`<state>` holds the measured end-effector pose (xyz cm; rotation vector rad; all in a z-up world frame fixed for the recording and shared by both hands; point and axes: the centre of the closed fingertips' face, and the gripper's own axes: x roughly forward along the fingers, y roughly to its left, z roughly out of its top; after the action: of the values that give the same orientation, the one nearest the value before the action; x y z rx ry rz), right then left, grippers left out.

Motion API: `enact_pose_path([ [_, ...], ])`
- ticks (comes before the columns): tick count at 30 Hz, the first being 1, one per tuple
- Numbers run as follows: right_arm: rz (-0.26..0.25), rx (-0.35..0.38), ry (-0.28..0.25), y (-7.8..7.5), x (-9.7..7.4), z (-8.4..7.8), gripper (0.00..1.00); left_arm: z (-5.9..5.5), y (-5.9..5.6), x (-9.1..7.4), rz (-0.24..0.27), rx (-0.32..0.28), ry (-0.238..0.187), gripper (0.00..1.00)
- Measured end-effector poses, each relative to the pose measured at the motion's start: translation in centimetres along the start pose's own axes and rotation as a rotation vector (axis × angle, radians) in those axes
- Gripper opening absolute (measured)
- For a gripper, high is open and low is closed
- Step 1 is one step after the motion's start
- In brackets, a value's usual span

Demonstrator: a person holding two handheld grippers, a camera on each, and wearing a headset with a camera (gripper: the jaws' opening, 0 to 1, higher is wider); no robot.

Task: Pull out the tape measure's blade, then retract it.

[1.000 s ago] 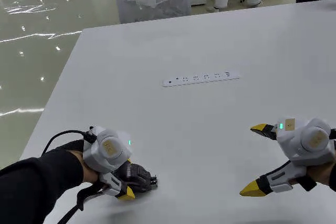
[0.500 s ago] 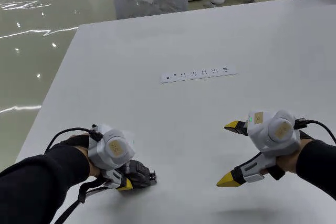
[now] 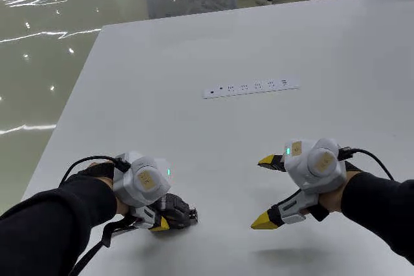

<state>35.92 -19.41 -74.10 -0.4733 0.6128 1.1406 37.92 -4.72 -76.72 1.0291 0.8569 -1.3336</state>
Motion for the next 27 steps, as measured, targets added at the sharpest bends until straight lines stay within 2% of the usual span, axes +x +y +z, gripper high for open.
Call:
enact_pose_path([
  [7, 0.033, -0.009, 0.007, 0.7, 2.0, 1.1, 0.67, 0.0, 0.0, 0.0, -0.003, 0.008, -0.011, 0.3],
  [11, 0.054, -0.036, 0.004, 1.5, 3.2, 2.1, 0.64, 0.0, 0.0, -0.1, -0.014, 0.007, -0.032, 0.3],
  [15, 0.074, -0.049, 0.004, 2.1, 4.1, 3.0, 0.63, 0.1, -0.1, -0.1, -0.007, 0.008, -0.039, 0.3],
  [23, 0.113, -0.076, 0.014, 3.0, 6.1, 3.6, 0.53, 0.1, 0.0, 0.0, -0.011, 0.0, -0.054, 0.3],
  [27, 0.132, -0.058, 0.016, 3.1, 7.3, 3.9, 0.49, 0.2, 0.1, 0.0, -0.012, -0.003, -0.057, 0.31],
])
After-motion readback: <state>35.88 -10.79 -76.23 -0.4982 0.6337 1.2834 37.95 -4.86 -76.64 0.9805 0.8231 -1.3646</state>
